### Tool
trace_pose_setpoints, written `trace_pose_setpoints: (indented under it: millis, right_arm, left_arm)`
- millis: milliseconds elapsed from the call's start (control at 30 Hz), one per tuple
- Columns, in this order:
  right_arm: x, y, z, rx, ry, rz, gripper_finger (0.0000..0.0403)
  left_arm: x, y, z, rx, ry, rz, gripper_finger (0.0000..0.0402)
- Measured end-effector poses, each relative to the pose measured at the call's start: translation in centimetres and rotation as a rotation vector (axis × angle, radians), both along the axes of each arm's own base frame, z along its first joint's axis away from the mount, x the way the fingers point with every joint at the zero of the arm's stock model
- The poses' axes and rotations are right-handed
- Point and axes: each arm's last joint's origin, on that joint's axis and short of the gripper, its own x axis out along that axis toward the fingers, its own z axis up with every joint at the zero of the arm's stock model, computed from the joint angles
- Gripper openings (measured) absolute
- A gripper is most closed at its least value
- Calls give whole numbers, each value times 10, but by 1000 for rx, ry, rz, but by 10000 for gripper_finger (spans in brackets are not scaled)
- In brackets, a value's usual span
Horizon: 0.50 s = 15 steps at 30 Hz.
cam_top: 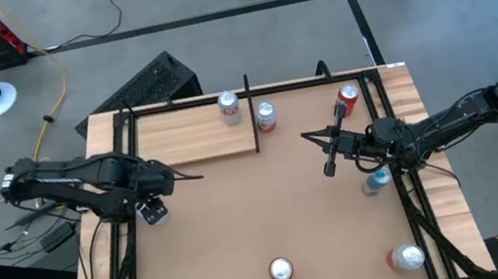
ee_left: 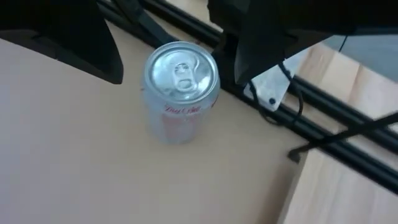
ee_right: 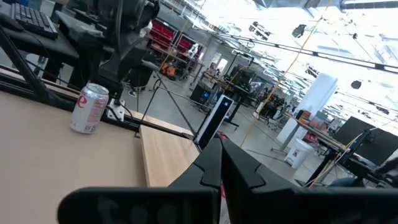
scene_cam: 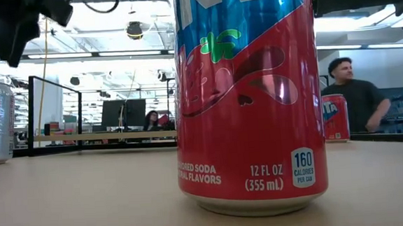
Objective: Place canned beverage on shelf
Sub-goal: Put the red-silver soda can on the shelf aligned with the other red-silver soda can
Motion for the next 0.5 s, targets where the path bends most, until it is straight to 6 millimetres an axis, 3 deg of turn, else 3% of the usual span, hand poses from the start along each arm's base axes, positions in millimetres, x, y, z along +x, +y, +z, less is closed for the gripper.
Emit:
trace_pose_setpoints:
  millis: [267,500]
  right_arm:
    - [0,0,0,0,0,0,29]
    - [0,0,0,0,0,0,29]
  left_arm:
    - [1,-2,-35,-47,48,-22,303]
    - [-1,-2,-51,-51,79,-30,304]
